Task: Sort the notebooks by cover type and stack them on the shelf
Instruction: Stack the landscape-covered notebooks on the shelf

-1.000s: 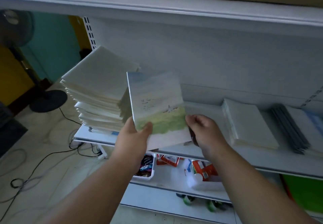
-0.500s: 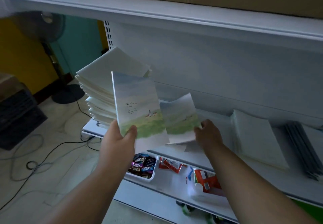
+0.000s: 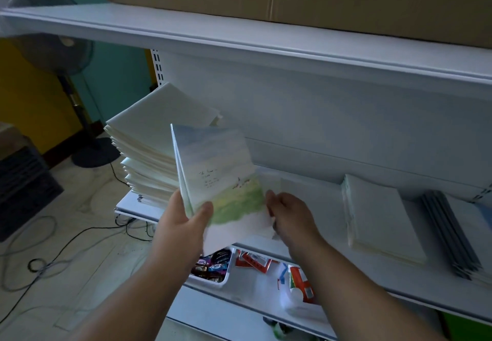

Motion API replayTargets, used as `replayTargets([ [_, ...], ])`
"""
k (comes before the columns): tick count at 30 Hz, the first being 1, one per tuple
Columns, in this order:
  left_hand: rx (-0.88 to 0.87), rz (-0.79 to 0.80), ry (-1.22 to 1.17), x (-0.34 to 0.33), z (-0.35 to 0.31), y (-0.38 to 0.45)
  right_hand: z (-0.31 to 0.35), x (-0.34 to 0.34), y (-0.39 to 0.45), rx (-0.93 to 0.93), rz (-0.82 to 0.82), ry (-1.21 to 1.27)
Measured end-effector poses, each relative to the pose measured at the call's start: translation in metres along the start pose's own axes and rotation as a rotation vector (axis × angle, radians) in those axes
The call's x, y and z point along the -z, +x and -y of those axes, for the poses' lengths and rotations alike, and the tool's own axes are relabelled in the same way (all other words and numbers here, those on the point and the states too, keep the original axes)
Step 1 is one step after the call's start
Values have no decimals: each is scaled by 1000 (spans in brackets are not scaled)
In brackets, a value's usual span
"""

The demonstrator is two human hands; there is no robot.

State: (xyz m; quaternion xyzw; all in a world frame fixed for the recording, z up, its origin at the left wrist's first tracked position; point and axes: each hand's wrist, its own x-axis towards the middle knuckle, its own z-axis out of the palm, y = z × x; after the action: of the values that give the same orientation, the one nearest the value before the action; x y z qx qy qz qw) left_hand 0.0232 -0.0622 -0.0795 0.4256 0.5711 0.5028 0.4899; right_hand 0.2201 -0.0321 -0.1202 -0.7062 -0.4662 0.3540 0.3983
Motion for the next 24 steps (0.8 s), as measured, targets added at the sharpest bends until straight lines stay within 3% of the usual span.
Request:
replayTargets([
  [3,-60,-69,85,9,-1,-3,-12,-9,23,-116,-71,-405],
  [6,-115,-105,144,15,-5,-6,-23,-21,35,-144,17,-675],
  [11,-132,-136,167,19,-9,-6,-25,-15,43,-143,13,-593],
  [14,-132,-143,186,14,-10,-9,-29,-1,49,-102,-75,-419],
  [17,-163,-152,249,7,-11,-15,-27,24,44,-139,-139,100],
  [21,-184,-167,308,-6,-9,-22,-18,58,14,-244,-22,761],
  [24,-191,-151,248,-18,-7,-26,-5,60,-10,-176,103,698],
])
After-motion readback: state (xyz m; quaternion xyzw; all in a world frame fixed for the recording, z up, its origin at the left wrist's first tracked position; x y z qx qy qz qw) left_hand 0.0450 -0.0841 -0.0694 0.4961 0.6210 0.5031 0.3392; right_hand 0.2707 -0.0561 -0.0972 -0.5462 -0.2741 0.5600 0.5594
